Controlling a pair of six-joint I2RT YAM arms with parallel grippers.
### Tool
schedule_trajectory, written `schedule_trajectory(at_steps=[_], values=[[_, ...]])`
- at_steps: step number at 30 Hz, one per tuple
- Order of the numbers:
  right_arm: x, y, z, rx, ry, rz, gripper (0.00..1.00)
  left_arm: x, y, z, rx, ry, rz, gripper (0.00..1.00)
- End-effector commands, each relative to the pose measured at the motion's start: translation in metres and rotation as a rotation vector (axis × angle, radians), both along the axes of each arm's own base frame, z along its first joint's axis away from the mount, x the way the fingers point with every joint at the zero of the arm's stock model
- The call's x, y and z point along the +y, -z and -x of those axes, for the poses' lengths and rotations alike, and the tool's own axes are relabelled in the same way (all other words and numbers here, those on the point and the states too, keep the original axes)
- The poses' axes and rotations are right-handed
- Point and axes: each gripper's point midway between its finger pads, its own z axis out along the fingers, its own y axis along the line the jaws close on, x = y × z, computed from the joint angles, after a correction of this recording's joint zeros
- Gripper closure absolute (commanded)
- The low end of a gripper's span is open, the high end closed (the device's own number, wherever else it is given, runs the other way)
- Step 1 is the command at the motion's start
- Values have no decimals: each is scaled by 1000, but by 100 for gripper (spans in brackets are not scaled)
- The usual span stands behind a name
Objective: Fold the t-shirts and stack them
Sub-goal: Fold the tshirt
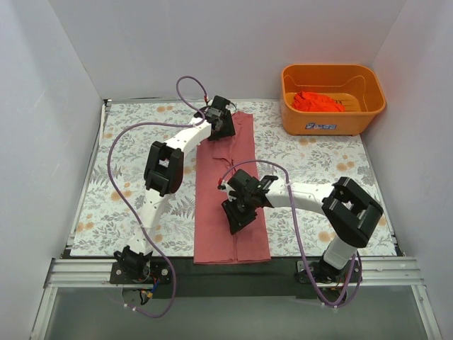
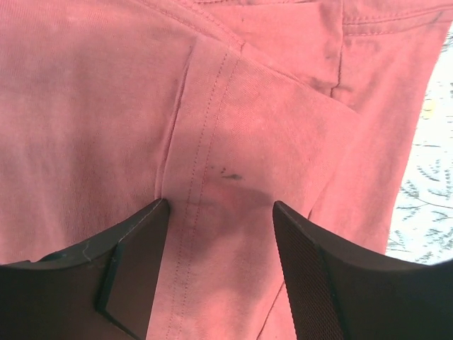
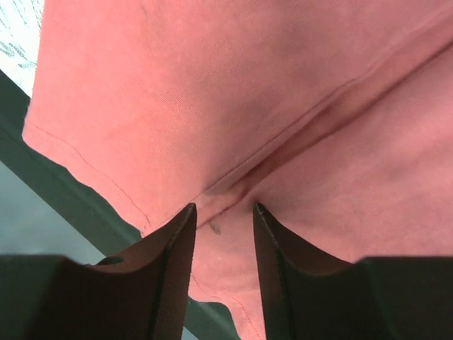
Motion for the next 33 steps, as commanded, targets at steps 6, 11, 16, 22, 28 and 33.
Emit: schedule_trajectory(at_steps=[6,11,16,22,28,33], values=[[-7,-50,-31,-146,117,-65,53,-10,-49,-2,-68,20,95,33],[-20,-51,-33,-129,151,-73,53,-7,-147,3,-210,0,177,32],[-32,-42,-23,-78,153,-67,53,20,-195,39,-244,-42,169,32],[-30,-39,2,8,136,-83,57,61,-164,146,-50,-77,111,36],[-24,-33,11,21,150,-45,59,89,-116,252,125,-83,96,39],[-22,-21,24,33,147,37,59,96,-74,331,298,-69,109,39]])
